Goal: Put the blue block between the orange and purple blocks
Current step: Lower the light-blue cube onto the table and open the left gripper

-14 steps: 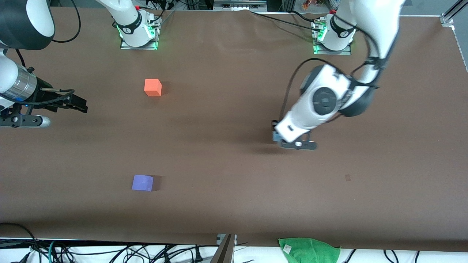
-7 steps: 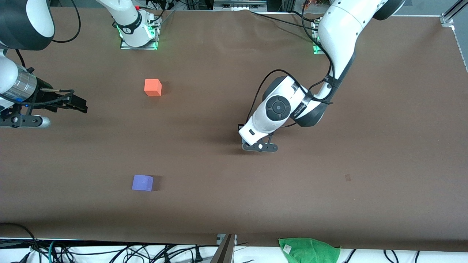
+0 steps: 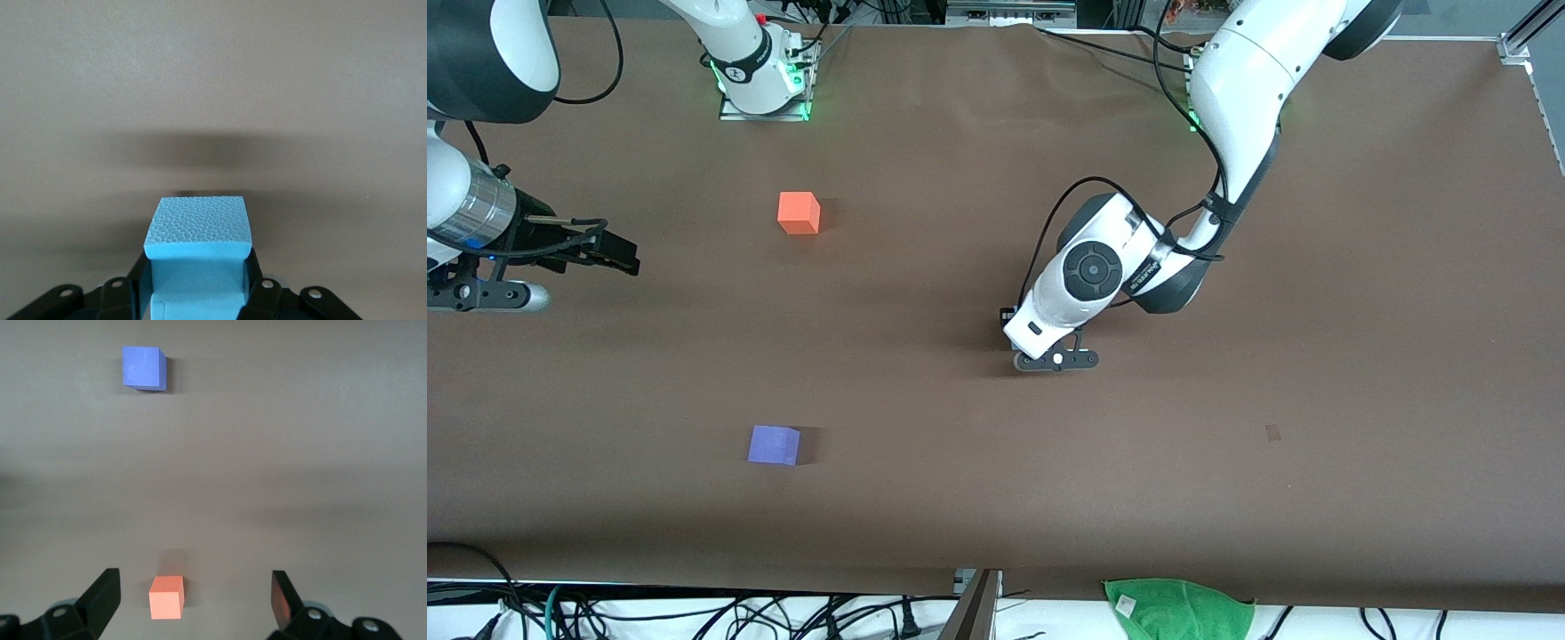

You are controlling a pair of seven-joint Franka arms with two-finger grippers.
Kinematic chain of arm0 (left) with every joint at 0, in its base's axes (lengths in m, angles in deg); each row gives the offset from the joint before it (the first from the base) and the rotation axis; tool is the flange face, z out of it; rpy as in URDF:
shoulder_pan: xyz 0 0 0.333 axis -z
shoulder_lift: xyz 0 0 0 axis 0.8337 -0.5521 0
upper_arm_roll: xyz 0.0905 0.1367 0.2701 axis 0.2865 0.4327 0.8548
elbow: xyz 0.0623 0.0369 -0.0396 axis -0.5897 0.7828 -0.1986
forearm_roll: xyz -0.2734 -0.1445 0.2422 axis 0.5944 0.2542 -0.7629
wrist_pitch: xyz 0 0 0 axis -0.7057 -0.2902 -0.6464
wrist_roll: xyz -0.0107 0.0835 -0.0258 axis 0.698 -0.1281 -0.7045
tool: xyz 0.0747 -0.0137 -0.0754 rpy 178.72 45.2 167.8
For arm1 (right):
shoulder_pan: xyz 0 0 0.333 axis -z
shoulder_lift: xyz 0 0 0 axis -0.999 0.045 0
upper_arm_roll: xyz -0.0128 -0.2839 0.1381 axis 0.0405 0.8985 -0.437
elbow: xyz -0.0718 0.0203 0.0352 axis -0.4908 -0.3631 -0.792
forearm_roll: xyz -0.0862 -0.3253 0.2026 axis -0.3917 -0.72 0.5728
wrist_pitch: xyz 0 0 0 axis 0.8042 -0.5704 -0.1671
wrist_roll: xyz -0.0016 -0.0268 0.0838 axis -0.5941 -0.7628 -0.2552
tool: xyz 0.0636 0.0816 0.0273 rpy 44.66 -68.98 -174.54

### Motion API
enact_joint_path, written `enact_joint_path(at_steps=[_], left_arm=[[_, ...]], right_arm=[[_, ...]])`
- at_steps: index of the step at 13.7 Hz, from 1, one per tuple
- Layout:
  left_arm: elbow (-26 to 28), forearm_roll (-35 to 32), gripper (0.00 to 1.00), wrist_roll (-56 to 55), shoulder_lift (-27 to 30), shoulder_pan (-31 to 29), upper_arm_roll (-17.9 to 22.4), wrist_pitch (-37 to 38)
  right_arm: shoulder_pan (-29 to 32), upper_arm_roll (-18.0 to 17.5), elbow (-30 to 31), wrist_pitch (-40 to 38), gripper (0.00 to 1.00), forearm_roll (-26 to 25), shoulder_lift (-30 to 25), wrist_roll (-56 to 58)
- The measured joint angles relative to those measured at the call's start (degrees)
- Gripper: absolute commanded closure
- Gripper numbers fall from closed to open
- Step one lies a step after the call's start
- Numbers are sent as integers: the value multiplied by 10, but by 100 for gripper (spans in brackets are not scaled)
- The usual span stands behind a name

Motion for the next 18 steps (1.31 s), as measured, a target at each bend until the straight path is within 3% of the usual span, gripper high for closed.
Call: enact_joint_path(at_steps=[3, 5, 7, 18], left_arm=[[0, 0, 43, -3, -13, 1, 0, 0], [-1, 0, 34, -3, -17, 1, 0, 0], [-1, 0, 0, -4, -21, 1, 0, 0], [-57, 0, 0, -14, -19, -17, 6, 21]], right_arm=[[0, 0, 0, 0, 0, 0, 0, 0], [0, 0, 0, 0, 0, 0, 0, 0], [0, 0, 0, 0, 0, 0, 0, 0], [0, 0, 0, 0, 0, 0, 1, 0]])
